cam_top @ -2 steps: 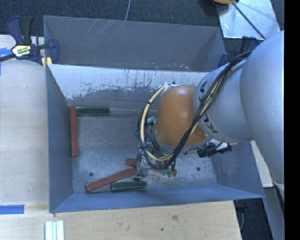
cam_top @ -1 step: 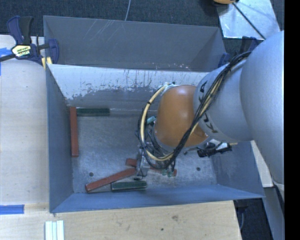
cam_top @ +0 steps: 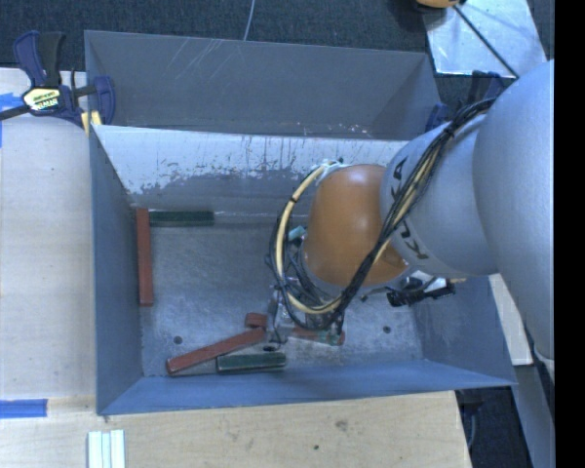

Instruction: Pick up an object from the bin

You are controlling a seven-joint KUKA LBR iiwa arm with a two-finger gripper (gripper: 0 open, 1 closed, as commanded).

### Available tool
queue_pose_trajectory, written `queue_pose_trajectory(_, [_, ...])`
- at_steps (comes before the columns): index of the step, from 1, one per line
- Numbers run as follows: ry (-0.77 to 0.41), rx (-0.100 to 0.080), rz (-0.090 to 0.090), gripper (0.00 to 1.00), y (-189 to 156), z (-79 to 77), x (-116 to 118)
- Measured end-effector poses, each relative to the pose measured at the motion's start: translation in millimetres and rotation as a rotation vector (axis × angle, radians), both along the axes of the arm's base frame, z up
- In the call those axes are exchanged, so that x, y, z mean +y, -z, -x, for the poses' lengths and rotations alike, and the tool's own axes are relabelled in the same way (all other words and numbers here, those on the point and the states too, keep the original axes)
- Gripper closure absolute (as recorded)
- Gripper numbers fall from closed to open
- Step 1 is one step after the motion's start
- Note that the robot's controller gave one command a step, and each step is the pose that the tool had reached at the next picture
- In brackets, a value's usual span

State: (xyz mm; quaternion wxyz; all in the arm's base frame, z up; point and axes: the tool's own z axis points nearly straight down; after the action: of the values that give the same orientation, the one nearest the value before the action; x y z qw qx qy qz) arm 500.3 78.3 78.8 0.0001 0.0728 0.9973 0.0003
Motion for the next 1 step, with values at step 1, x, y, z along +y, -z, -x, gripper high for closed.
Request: queue_pose_trajectory(1, [-0.176, -0.001, 0.001, 0.0, -32.3, 2.8, -8.6])
